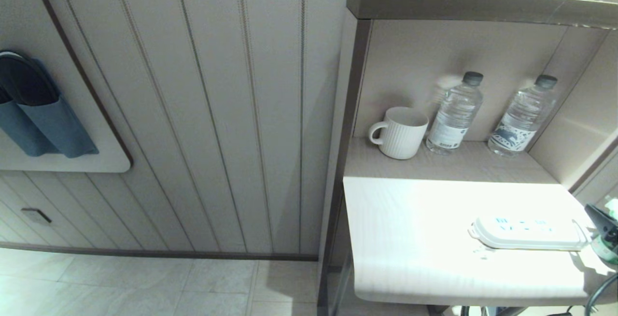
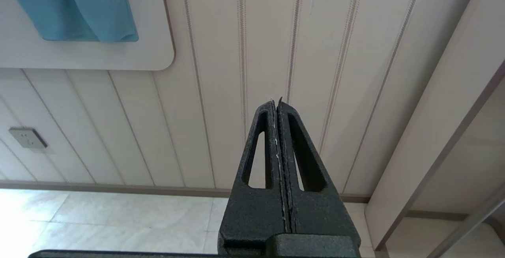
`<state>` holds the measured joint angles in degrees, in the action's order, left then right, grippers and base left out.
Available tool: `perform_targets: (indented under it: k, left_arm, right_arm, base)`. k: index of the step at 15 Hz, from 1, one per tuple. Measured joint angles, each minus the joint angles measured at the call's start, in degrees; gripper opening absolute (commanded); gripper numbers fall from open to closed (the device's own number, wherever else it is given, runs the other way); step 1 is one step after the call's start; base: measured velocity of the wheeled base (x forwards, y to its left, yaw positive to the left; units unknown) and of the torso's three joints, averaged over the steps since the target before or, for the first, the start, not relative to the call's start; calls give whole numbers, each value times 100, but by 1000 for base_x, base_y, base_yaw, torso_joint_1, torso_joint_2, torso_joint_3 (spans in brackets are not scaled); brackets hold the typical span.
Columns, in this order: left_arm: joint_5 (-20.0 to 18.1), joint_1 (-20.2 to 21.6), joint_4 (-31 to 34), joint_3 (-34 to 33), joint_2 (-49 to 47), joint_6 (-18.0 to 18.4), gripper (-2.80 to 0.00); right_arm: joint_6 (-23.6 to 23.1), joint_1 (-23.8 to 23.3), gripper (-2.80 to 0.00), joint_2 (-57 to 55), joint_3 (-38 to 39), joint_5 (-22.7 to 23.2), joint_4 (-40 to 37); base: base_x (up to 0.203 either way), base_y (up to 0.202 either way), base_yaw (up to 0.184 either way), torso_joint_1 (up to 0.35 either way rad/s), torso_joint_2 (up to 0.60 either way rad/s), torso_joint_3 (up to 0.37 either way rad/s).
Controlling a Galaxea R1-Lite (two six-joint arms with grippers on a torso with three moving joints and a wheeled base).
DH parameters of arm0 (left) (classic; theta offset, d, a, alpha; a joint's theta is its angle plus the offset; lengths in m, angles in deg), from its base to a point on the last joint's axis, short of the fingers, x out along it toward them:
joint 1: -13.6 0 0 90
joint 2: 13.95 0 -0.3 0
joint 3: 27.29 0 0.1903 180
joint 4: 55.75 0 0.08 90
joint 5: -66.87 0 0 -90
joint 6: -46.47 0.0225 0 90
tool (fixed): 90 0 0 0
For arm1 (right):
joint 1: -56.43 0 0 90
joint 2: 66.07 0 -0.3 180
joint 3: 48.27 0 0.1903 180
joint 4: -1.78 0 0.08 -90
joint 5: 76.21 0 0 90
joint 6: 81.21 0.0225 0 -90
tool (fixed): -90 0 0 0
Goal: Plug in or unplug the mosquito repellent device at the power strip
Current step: Pick up the mosquito repellent liquid
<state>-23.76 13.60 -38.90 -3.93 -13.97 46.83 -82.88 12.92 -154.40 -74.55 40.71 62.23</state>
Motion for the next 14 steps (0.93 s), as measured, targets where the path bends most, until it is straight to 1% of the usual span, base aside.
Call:
perform_targets:
  k: [14]
  left_arm:
    - [0, 0, 0, 0, 0, -2, -280]
  right_arm:
    - [5, 47, 0, -274, -239, 0, -7]
  base:
    - [0, 0, 0, 0, 0, 0]
